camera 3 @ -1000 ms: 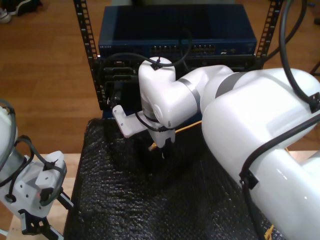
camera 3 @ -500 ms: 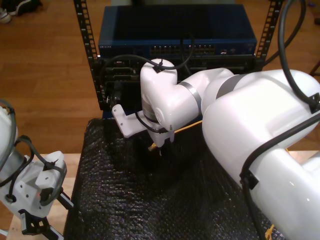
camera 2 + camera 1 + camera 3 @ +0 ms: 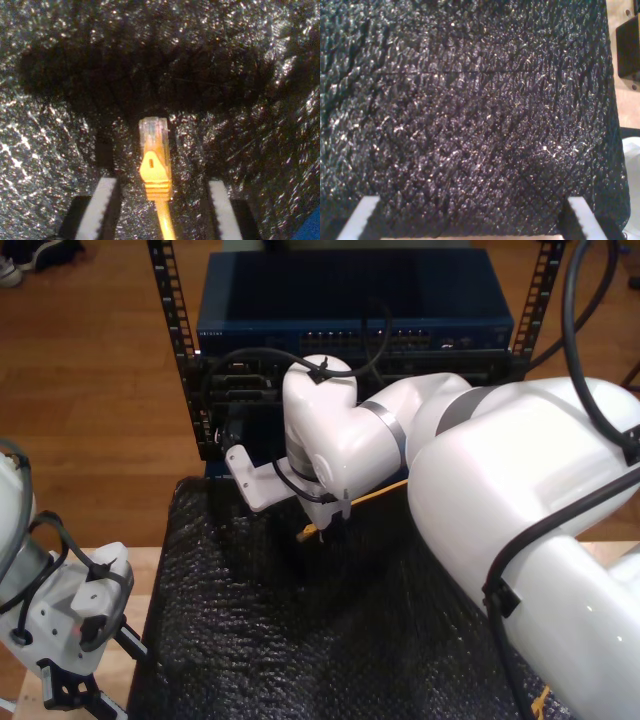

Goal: Grab the cable and plug it in

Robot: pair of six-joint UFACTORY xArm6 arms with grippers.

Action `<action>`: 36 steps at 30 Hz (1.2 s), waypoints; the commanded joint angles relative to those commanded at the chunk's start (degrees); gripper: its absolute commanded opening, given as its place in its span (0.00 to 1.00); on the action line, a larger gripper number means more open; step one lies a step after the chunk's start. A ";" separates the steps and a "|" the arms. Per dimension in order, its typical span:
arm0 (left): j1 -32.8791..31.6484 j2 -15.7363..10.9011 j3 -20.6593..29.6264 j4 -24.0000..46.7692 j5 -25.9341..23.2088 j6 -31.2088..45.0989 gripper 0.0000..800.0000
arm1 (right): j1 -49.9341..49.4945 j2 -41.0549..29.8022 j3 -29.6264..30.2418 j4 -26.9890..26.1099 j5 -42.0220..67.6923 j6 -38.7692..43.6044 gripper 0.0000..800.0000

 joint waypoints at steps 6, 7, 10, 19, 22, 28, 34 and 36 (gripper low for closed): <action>0.00 0.00 0.00 0.00 0.09 -0.18 1.00 | 0.00 0.00 0.09 -0.09 0.00 0.00 0.43; 0.00 0.00 0.00 0.00 0.00 -0.18 1.00 | 0.00 0.00 0.09 -0.26 0.00 0.00 0.41; 0.00 0.00 0.00 0.00 0.09 -0.18 1.00 | -0.09 0.00 0.09 -0.62 -0.09 0.00 0.40; 0.00 0.00 -0.09 0.00 0.09 -0.18 1.00 | 0.00 -0.18 0.79 -0.62 -1.67 0.00 0.31; -0.09 0.00 -0.09 0.00 0.09 -0.18 1.00 | 0.00 -0.18 0.79 -0.62 -1.67 0.00 0.31; -0.09 0.00 -0.18 0.00 0.18 -0.26 1.00 | -0.09 -0.18 0.97 -0.62 -1.67 0.00 0.31; -0.09 0.00 -0.18 0.00 0.18 -0.26 1.00 | -0.09 -0.26 0.97 -0.62 -1.67 0.00 0.28; -0.09 0.00 -0.18 0.00 0.18 -0.26 1.00 | -0.09 -0.53 0.97 -0.70 -1.67 0.00 0.24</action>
